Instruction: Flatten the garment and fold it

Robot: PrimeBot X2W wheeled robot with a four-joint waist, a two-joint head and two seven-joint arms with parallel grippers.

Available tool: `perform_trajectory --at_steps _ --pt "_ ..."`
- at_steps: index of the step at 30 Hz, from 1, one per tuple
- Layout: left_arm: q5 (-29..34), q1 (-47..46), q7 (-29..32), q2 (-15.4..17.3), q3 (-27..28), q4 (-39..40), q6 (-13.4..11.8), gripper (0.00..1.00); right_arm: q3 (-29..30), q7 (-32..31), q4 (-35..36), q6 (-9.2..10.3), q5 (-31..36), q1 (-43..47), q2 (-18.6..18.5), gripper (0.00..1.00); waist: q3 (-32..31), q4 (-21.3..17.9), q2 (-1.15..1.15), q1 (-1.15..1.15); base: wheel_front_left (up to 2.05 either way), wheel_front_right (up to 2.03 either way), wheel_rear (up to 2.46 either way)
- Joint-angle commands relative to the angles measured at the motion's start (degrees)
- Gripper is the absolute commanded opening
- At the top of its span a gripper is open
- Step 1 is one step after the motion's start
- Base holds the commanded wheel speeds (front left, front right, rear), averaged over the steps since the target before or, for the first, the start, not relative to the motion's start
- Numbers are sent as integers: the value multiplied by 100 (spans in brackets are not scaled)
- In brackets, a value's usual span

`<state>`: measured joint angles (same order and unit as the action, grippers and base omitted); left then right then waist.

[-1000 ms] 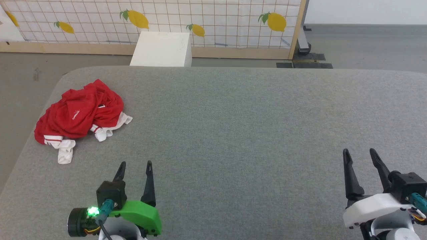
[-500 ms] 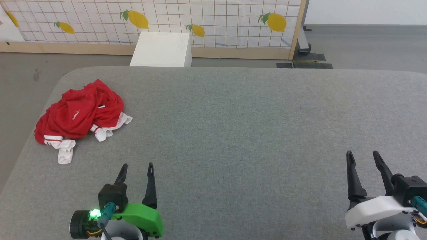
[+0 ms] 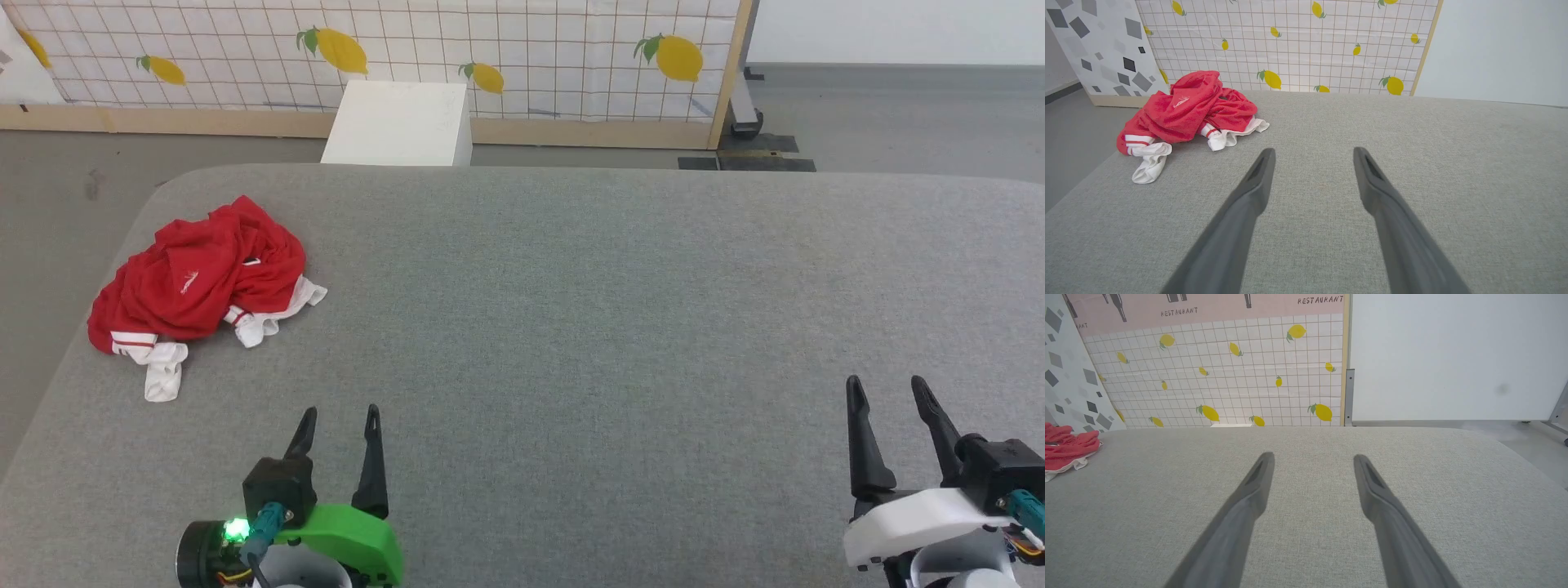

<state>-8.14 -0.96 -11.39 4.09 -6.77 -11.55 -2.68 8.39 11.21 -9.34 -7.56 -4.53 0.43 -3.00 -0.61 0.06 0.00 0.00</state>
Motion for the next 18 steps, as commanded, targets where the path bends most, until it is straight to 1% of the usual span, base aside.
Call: perform_trajectory --at_steps 1,18 --pt "-31 -100 -61 52 -26 -40 -56 100 23 77 -42 6 -14 96 10 100 -5 0 0 0 0 0 0" --pt "-167 -132 -262 92 -148 -245 -97 100 128 279 -266 7 4 101 12 100 -42 76 0 0 0 0 0"
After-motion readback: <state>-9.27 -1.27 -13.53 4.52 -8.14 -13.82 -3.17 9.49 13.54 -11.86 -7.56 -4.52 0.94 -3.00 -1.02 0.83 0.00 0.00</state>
